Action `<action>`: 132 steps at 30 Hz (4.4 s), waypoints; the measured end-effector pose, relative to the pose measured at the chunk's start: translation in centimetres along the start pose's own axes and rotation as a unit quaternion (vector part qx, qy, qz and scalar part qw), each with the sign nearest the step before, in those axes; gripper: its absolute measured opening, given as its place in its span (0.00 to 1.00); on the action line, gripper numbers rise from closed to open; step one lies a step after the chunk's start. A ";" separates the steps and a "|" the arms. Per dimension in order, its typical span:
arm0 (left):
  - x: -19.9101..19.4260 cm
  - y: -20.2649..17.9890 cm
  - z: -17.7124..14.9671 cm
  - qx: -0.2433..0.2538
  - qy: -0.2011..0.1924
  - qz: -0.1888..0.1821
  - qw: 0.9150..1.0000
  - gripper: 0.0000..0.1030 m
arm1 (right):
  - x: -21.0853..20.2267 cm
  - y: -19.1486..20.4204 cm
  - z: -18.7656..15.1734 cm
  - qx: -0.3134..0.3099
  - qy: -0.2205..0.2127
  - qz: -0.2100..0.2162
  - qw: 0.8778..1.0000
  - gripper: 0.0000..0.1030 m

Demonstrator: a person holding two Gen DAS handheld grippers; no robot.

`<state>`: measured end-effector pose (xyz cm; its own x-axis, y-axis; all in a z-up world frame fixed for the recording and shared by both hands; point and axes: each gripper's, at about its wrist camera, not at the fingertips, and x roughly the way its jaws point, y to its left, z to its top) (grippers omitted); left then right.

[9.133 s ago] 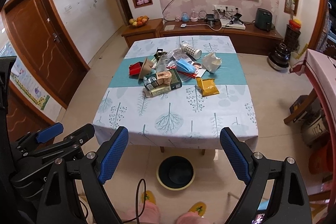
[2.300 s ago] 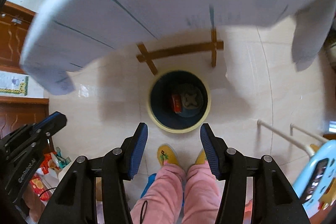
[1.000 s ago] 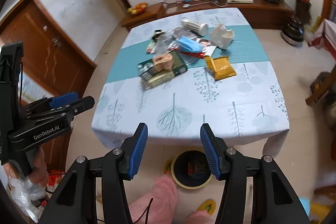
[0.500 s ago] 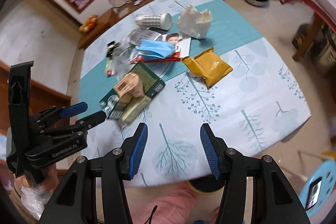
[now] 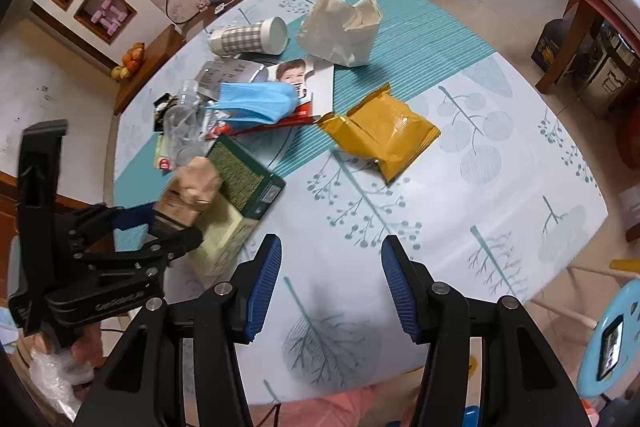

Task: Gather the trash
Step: 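Grasp the tan paper carton with the left tool while the right tool grasps the yellow packet, then carry the tan carton and yellow packet down to the black trash bin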

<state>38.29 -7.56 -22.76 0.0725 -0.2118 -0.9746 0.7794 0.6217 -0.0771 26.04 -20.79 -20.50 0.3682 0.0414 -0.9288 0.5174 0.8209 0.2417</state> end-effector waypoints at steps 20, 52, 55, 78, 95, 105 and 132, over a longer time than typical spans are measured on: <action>2.8 2.7 1.3 -0.053 0.026 -0.029 0.998 0.43 | 7.1 -1.3 5.7 -0.126 -0.009 -0.111 0.986 0.64; -4.5 5.7 -3.9 -0.198 -0.037 -0.008 0.980 0.34 | 4.1 -3.5 9.1 -0.190 -0.055 -0.038 0.979 0.86; -4.3 6.1 -4.4 -0.213 -0.034 -0.009 0.976 0.34 | 5.8 -2.8 10.4 -0.246 -0.036 -0.052 0.967 0.86; -5.7 4.1 -7.9 -0.288 -0.057 0.007 0.956 0.34 | 7.6 -3.7 10.8 -0.267 0.002 -0.026 0.963 0.37; -6.7 -11.2 -16.8 -0.346 -0.071 0.051 0.934 0.34 | -4.6 -9.7 -8.4 -0.217 -0.028 0.093 0.971 0.37; -2.4 -20.4 -22.2 -0.354 -0.033 0.049 0.933 0.34 | -6.2 -14.5 -16.7 -0.228 0.017 0.107 0.968 0.37; 23.0 -24.5 -30.4 -0.317 -0.040 0.051 0.946 0.34 | 20.7 -21.0 -28.2 -0.161 0.146 0.073 0.973 0.38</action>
<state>2.00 -4.75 -49.67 0.1946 -0.1666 -0.9666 0.2372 0.9642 -0.1184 0.97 -21.09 -52.73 0.1598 0.2926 -0.9428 0.1898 0.9282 0.3202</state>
